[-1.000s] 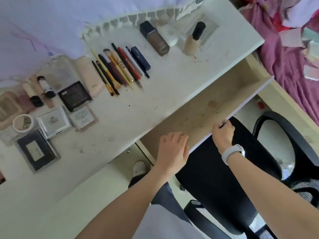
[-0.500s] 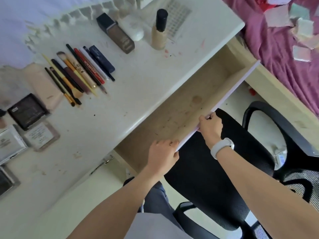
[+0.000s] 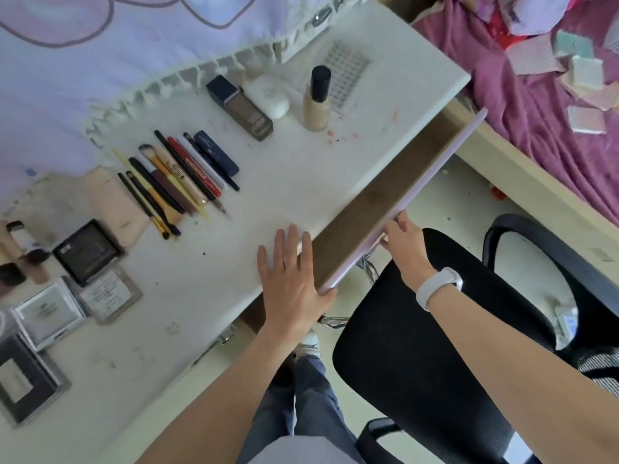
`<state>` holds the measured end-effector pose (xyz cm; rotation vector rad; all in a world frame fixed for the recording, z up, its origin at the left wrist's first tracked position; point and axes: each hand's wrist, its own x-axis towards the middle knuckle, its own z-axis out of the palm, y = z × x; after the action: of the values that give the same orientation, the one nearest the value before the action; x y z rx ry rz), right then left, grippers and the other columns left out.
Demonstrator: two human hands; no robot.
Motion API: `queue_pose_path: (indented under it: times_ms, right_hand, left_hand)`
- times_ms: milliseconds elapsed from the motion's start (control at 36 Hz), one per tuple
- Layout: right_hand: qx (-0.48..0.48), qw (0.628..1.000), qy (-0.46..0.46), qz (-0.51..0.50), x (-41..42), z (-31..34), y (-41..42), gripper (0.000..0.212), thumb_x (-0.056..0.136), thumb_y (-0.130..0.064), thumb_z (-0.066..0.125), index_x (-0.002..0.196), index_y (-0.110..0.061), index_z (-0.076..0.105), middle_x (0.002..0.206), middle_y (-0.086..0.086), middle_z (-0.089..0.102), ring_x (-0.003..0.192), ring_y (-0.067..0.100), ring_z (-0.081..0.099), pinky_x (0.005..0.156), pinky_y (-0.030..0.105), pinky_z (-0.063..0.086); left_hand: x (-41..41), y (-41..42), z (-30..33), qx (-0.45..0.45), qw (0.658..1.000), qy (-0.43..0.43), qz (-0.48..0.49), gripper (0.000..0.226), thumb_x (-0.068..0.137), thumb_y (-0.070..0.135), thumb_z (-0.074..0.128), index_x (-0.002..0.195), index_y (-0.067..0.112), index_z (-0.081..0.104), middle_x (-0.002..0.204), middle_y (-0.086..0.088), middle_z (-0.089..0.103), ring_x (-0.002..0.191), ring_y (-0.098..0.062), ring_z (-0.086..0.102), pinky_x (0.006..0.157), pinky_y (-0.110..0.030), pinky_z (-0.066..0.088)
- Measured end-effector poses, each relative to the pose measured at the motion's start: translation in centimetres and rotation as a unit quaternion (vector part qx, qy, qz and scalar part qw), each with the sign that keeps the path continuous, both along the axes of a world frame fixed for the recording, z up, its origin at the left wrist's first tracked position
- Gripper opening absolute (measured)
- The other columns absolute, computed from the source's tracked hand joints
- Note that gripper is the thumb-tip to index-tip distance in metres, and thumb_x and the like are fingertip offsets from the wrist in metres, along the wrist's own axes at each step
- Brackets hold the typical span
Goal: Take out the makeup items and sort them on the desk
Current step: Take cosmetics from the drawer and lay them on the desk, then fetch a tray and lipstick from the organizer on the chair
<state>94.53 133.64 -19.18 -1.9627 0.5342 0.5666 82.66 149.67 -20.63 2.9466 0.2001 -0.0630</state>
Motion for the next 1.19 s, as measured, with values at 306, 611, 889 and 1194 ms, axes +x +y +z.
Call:
queue_pose_path:
  times_ms: [306,611,889,1194]
  right_hand:
    - [0.039,0.998,0.032,0.042,2.3,0.2,4.0,0.064,0.09,-0.003,0.033,0.149,-0.024,0.02,0.124,0.012,0.056,0.097,0.034,0.054,0.099,0.055,0.041]
    - [-0.026,0.99,-0.006,0.139,0.9,0.2,2.9,0.062,0.095,-0.005,0.034,0.151,-0.023,0.012,0.15,0.01,0.033,0.077,0.018,0.051,0.061,0.02,0.041]
    - [-0.129,0.976,-0.043,0.168,-10.0,4.6,-1.1,0.04,0.097,-0.015,0.036,0.136,-0.011,0.045,0.137,0.006,0.049,0.122,0.021,0.05,0.102,0.032,0.042]
    - [-0.219,0.975,-0.027,-0.04,-31.4,8.6,-8.7,0.037,0.097,-0.016,0.036,0.131,-0.014,0.052,0.127,0.004,0.056,0.101,0.017,0.054,0.094,0.033,0.045]
  left_hand:
    - [1.3,2.8,-0.4,-0.013,0.996,-0.087,-0.009,0.058,0.064,0.022,0.08,0.118,0.014,0.06,0.123,-0.001,0.059,0.109,-0.022,0.054,0.083,-0.036,0.033]
    - [2.0,2.9,0.8,-0.013,0.999,-0.036,0.004,0.053,0.059,0.018,0.08,0.108,0.017,0.06,0.115,-0.001,0.06,0.101,-0.027,0.056,0.076,-0.039,0.041]
    - [-0.4,0.4,4.4,-0.083,0.988,0.098,-0.08,0.044,0.091,0.028,0.053,0.132,0.012,0.049,0.14,-0.008,0.044,0.128,-0.031,0.039,0.099,-0.041,0.033]
    - [-10.0,-9.2,8.9,-0.097,0.909,0.177,-0.366,0.04,0.097,0.031,0.045,0.135,0.018,0.046,0.136,0.002,0.046,0.124,-0.02,0.043,0.101,-0.033,0.031]
